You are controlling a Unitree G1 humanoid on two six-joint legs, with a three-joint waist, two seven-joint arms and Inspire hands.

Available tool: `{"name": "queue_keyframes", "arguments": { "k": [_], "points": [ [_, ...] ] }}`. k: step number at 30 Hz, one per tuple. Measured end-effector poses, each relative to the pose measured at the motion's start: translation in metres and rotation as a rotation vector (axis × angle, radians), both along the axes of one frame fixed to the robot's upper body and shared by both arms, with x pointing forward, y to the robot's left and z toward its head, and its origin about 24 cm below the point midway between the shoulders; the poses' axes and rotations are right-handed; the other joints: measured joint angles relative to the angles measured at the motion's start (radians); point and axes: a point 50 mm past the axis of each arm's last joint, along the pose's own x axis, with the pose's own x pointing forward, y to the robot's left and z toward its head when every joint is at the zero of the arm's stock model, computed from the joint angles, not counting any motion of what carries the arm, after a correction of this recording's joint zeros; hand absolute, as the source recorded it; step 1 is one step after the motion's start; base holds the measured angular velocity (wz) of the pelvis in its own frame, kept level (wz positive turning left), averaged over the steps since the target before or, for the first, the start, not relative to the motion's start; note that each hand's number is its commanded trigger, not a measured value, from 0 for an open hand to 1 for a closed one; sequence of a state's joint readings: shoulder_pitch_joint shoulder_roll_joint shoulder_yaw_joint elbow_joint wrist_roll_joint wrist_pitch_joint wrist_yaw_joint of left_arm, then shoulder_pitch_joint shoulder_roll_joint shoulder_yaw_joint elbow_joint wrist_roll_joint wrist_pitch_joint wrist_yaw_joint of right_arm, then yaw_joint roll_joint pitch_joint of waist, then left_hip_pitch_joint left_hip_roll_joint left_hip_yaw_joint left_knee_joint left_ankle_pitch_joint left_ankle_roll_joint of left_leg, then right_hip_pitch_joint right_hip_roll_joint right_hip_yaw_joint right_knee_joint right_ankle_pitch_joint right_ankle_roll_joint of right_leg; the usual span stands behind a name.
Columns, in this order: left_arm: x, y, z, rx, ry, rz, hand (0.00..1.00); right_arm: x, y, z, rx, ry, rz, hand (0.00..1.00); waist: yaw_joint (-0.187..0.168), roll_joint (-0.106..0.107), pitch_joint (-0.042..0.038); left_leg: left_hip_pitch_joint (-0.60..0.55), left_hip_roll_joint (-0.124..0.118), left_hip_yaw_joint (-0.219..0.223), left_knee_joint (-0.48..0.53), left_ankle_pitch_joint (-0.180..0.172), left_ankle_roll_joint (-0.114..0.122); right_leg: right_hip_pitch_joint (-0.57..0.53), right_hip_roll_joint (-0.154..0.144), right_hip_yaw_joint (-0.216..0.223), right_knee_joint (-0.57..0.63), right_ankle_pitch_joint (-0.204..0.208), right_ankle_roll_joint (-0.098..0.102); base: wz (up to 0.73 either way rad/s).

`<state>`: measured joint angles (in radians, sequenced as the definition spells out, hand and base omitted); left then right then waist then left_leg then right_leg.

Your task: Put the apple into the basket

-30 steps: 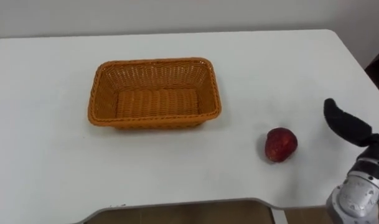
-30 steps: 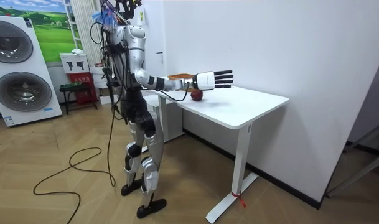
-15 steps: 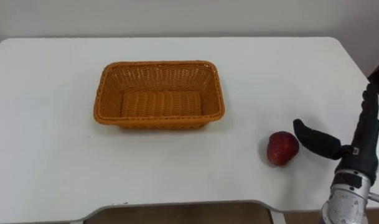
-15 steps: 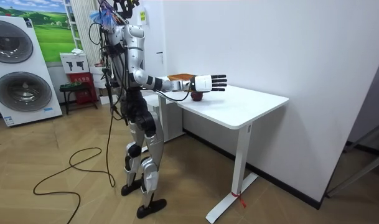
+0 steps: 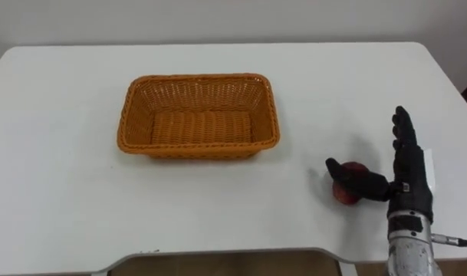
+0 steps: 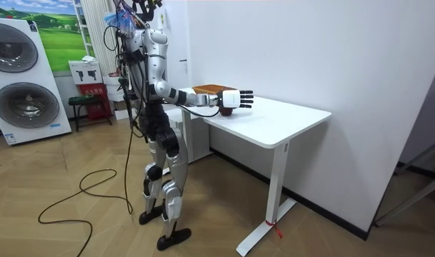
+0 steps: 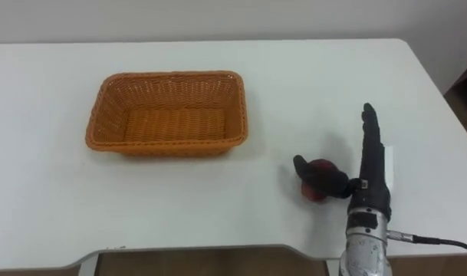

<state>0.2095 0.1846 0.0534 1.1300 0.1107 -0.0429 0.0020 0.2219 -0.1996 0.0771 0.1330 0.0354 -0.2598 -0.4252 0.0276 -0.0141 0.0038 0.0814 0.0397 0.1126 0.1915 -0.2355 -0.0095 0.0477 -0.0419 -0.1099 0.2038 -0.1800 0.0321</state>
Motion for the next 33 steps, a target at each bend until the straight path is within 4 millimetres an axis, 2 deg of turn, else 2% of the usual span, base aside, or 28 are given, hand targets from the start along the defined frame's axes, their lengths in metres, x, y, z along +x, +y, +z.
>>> {"name": "queue_keyframes", "arguments": {
  "k": [3, 7, 17, 23, 27, 33],
  "points": [
    [0.0, 0.0, 0.0, 0.0, -0.001, 0.0, 0.0, 0.001, 0.0, 0.003, 0.003, -0.014, 0.003, 0.0, 0.001, -0.001, -0.0039, 0.001, 0.0, 0.001, 0.003, 0.0, 0.0, 0.001, 0.0, 0.001, 0.0, 0.0, 0.0, 0.0],
    [0.001, 0.0, 0.0, 0.001, -0.003, -0.001, 0.0, 0.003, 0.003, 0.008, 0.007, -0.033, 0.031, 0.0, 0.0, 0.001, -0.0041, 0.001, 0.0, 0.006, 0.005, 0.0, 0.0, 0.0, 0.0, 0.005, 0.0, 0.0, 0.0, -0.02],
    [0.004, -0.001, 0.0, -0.001, -0.018, 0.002, 0.0, 0.004, 0.012, 0.006, -0.004, -0.01, 0.119, 0.0, -0.001, 0.001, -0.004, 0.003, 0.001, 0.009, 0.004, 0.0, 0.0, 0.001, 0.0, 0.007, 0.002, 0.001, -0.001, 0.0],
    [0.005, -0.002, 0.0, -0.005, -0.023, 0.008, 0.0, -0.007, 0.018, -0.005, -0.012, 0.046, 0.159, 0.0, 0.001, 0.002, -0.0025, 0.012, 0.001, 0.015, -0.005, 0.0, 0.0, 0.003, 0.001, 0.013, 0.0, 0.001, -0.001, -0.03],
    [0.005, -0.002, 0.0, -0.003, -0.025, 0.001, 0.0, -0.02, 0.021, -0.023, -0.006, 0.149, 0.183, 0.0, 0.0, 0.004, -0.0009, 0.012, 0.001, 0.015, -0.01, 0.0, 0.0, 0.002, 0.001, 0.012, -0.001, 0.001, -0.001, 0.0],
    [0.005, -0.003, 0.0, 0.001, -0.026, -0.001, 0.0, -0.021, 0.024, -0.025, -0.015, 0.156, 0.199, 0.0, 0.001, 0.006, -0.0007, 0.015, 0.001, 0.015, -0.013, 0.0, 0.0, 0.003, 0.001, 0.012, -0.001, 0.001, -0.001, 0.0]
  ]
}}
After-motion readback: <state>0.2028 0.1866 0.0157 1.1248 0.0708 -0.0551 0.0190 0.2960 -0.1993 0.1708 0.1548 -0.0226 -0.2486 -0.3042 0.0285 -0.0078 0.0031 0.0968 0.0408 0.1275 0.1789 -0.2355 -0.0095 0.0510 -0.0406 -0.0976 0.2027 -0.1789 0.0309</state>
